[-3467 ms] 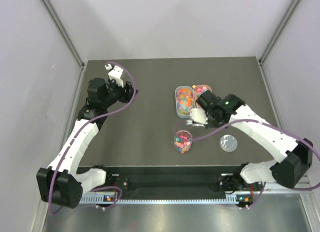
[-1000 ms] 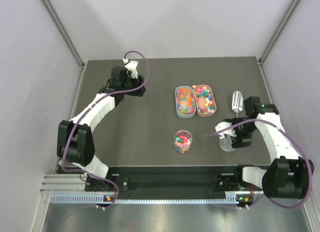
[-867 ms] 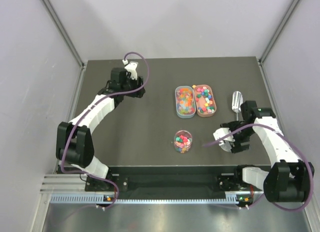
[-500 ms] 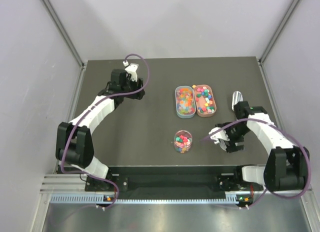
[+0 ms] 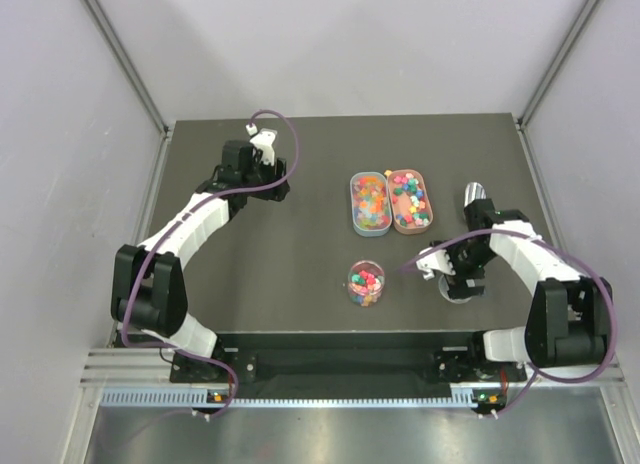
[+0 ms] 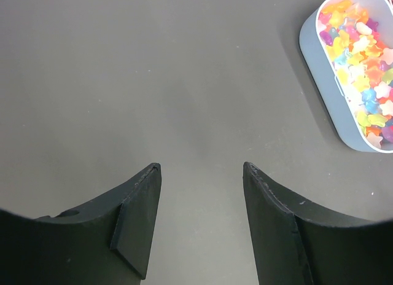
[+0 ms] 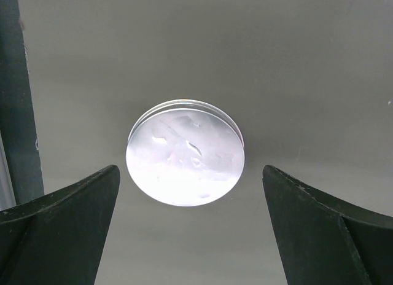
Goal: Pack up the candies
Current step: Pick up the bottle lid at the center of the board.
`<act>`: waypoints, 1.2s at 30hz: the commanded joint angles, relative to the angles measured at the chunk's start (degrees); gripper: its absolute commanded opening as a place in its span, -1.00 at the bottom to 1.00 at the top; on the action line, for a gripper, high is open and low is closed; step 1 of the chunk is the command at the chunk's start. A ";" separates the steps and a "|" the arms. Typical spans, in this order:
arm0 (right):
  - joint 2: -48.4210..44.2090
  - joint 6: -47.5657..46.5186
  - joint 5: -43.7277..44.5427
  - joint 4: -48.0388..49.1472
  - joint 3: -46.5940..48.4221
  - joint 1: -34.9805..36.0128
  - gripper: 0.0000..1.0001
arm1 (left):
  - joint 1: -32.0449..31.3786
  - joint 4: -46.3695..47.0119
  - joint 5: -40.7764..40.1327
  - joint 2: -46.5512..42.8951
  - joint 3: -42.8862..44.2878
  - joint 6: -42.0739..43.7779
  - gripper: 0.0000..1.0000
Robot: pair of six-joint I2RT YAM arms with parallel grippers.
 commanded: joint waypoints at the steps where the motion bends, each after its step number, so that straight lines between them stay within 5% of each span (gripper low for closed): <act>1: 1.42 1.09 -0.11 1.18 -0.12 0.05 0.99 | 0.22 2.11 0.99 -0.99 -0.20 0.68 0.22; 29: -1.73 3.55 0.85 11.36 -10.22 -3.37 0.98 | -1.10 2.19 1.26 3.32 3.14 0.77 0.22; 34: -3.49 6.26 1.21 12.17 -10.84 -3.46 0.67 | -1.19 2.46 1.34 3.49 3.32 0.85 0.21; 36: -5.69 7.94 1.03 10.33 -8.83 -3.46 0.39 | -1.19 2.72 1.43 3.49 3.41 0.77 0.22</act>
